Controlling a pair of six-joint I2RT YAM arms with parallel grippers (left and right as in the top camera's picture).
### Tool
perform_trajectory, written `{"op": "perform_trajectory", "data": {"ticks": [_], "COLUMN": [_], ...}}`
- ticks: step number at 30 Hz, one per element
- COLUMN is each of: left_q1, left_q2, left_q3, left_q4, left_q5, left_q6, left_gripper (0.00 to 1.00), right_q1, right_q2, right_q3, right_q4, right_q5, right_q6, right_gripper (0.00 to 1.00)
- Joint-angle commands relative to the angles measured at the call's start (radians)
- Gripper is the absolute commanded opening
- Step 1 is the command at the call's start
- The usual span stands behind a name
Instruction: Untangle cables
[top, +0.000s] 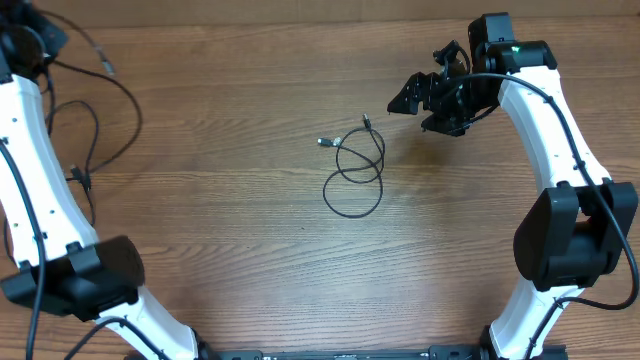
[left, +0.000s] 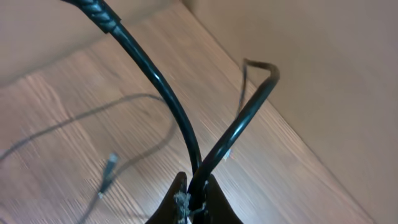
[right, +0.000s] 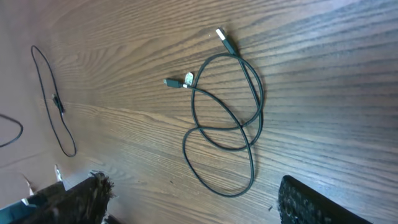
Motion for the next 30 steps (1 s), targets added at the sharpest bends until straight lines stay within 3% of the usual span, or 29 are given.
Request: {"op": "perform_trajectory", "data": {"ticks": [1, 4, 5, 8, 18, 25, 30], "left_q1": [0.053, 0.081, 0.088, 0.095, -0.071, -0.333, -0.476], "left_q2": [0.069, 0.113, 0.125, 0.142, 0.000, -0.016, -0.015], "left_q3": [0.002, 0.002, 0.002, 0.002, 0.031, 0.013, -0.053], "left_q4": [0.034, 0.040, 0.047, 0.077, 0.070, -0.105, -0.114], "left_q5": [-0.094, -0.093, -0.085, -0.041, -0.019, 0.017, 0.075], "left_q6": [-0.032, -0.032, -0.032, -0.009, 0.052, 0.008, 0.008], "left_gripper": [0.04, 0.11, 0.30, 1.00, 0.99, 1.00, 1.00], "right_q1": [0.005, 0.005, 0.005, 0.005, 0.005, -0.030, -0.059], "right_q2": [0.006, 0.006, 0.006, 0.006, 0.006, 0.006, 0.006], "right_q3": [-0.002, -0.002, -0.002, -0.002, -0.002, -0.002, -0.002], "right_q4": [-0.006, -0.010, -0.010, -0.011, -0.005, 0.003, 0.008], "right_q5": [0.012, 0.037, 0.040, 0.047, 0.047, 0.097, 0.110], "right_q6": [-0.013, -0.012, -0.012, -0.012, -0.012, 0.046, 0.045], "right_gripper": [0.85, 0.85, 0.85, 0.85, 0.85, 0.89, 0.90]}}
